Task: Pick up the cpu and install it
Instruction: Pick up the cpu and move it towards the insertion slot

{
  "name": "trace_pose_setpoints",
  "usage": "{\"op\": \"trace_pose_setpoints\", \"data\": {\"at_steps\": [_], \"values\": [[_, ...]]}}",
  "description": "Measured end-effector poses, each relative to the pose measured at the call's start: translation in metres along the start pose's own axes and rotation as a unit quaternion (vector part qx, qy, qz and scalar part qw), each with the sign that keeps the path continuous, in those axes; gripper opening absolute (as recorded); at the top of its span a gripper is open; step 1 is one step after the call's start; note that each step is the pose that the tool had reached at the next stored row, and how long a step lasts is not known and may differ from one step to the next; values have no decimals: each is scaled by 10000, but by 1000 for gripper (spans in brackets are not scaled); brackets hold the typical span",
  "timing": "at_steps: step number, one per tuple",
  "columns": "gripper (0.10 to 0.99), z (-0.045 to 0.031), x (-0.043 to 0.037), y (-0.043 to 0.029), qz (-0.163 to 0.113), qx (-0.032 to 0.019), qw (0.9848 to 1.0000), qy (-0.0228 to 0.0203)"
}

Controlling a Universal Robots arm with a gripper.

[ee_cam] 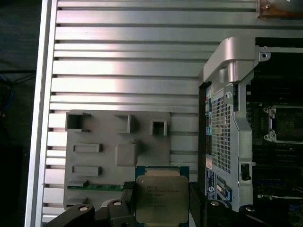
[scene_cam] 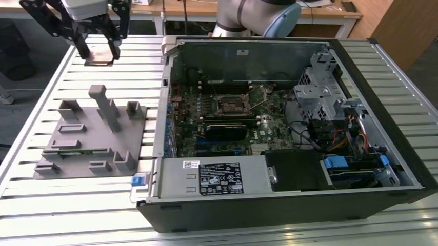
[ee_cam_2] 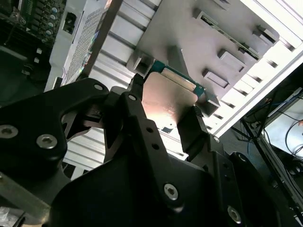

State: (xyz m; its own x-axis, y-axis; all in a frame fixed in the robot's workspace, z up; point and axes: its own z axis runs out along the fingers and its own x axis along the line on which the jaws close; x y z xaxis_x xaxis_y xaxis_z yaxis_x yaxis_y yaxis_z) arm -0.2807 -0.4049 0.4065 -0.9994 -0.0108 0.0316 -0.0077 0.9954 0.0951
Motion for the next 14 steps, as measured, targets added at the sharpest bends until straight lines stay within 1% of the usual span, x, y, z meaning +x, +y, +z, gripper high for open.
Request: {"op": "trace_pose_setpoints", "data": {"at_steps": [14], "values": [[541, 1, -401, -5, 6, 0, 10000, 54]]}}
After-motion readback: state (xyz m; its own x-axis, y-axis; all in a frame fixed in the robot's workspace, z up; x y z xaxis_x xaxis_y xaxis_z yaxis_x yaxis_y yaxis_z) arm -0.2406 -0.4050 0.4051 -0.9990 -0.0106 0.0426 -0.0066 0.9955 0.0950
